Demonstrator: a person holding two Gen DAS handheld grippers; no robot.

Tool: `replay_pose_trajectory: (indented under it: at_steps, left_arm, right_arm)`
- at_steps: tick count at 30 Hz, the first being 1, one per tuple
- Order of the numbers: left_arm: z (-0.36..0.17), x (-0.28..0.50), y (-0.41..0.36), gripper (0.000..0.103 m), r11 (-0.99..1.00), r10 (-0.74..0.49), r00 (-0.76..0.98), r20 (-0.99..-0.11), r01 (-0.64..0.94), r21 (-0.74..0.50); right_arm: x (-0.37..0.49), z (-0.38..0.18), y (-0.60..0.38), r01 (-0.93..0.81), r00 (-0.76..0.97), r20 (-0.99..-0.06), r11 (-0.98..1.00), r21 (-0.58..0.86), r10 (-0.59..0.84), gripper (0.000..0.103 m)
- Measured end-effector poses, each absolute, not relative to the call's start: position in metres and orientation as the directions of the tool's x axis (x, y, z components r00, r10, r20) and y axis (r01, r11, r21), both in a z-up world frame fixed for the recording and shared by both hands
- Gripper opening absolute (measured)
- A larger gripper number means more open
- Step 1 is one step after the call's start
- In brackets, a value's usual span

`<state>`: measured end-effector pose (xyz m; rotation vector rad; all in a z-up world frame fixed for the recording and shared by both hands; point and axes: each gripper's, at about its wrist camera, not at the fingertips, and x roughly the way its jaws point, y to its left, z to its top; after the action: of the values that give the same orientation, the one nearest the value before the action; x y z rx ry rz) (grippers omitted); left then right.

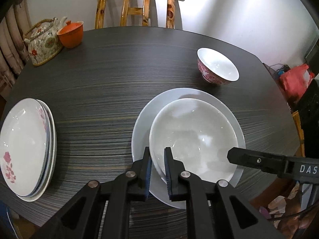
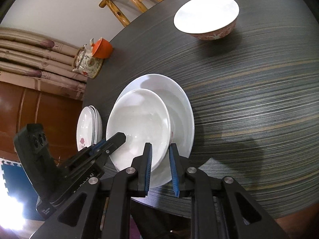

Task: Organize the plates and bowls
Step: 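Carry the white bowl and lower it into the large white bowl, then open the left tool and lift it off the nested bowls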

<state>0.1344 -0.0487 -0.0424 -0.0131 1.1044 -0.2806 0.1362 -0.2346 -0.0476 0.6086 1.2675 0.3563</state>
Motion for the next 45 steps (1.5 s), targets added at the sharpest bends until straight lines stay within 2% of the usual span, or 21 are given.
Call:
replay_pose_trajectory:
  at_steps: [5,8,17,20,25,28,31,32,33,36,38,42,45]
  left_arm:
    - [-0.036,0.132,-0.050,0.013,0.968,-0.204,0.444,-0.872,0.222,-0.114]
    - [-0.030,0.131,-0.050,0.024,0.970,-0.194,0.464,-0.864,0.221,-0.099]
    - [-0.016,0.132,-0.040,0.025,0.976,-0.184,0.495,-0.849,0.198,-0.095]
    - [-0.014,0.129,-0.039,0.025,0.975,-0.187,0.496,-0.848,0.200,-0.098]
    - [-0.011,0.124,-0.039,0.027,0.976,-0.177,0.501,-0.847,0.202,-0.085]
    - [-0.008,0.121,-0.039,0.041,0.976,-0.181,0.499,-0.848,0.196,-0.093]
    - [0.000,0.117,-0.041,0.046,0.969,-0.216,0.516,-0.829,0.217,-0.117]
    - [0.004,0.116,-0.043,0.055,0.969,-0.215,0.524,-0.824,0.220,-0.113]
    - [0.008,0.115,-0.047,0.059,0.972,-0.194,0.531,-0.825,0.219,-0.087]
    - [0.020,0.113,-0.061,0.062,0.966,-0.173,0.553,-0.815,0.256,-0.031]
    - [0.028,0.109,-0.071,0.062,0.950,-0.213,0.572,-0.792,0.311,-0.031]
    - [0.036,0.111,-0.085,0.062,0.913,-0.329,0.546,-0.771,0.392,-0.112]
    - [0.039,0.126,-0.092,0.062,0.901,-0.378,0.509,-0.773,0.395,-0.181]
  right_arm:
    - [0.136,-0.046,-0.235,0.080,0.282,-0.770,0.785,0.614,0.573,0.019]
    - [0.134,-0.047,-0.238,0.081,0.282,-0.764,0.779,0.622,0.581,0.019]
    - [0.129,-0.043,-0.251,0.091,0.303,-0.735,0.749,0.656,0.606,0.019]
    - [0.126,-0.040,-0.261,0.094,0.331,-0.714,0.731,0.676,0.617,0.026]
    - [0.117,-0.035,-0.282,0.101,0.390,-0.691,0.717,0.689,0.609,0.031]
    - [0.111,-0.036,-0.297,0.116,0.416,-0.693,0.722,0.682,0.588,0.038]
    - [0.104,-0.039,-0.316,0.133,0.452,-0.717,0.755,0.642,0.530,0.038]
    - [0.103,-0.040,-0.322,0.134,0.464,-0.730,0.775,0.617,0.502,0.038]
    - [0.102,-0.041,-0.327,0.139,0.477,-0.742,0.793,0.593,0.471,0.038]
    - [0.098,-0.043,-0.345,0.156,0.512,-0.749,0.812,0.563,0.421,0.038]
    - [0.096,-0.043,-0.353,0.158,0.526,-0.750,0.820,0.550,0.402,0.040]
    - [0.097,-0.041,-0.363,0.161,0.557,-0.756,0.848,0.505,0.344,0.055]
    - [0.095,-0.038,-0.370,0.155,0.596,-0.737,0.855,0.494,0.317,0.055]
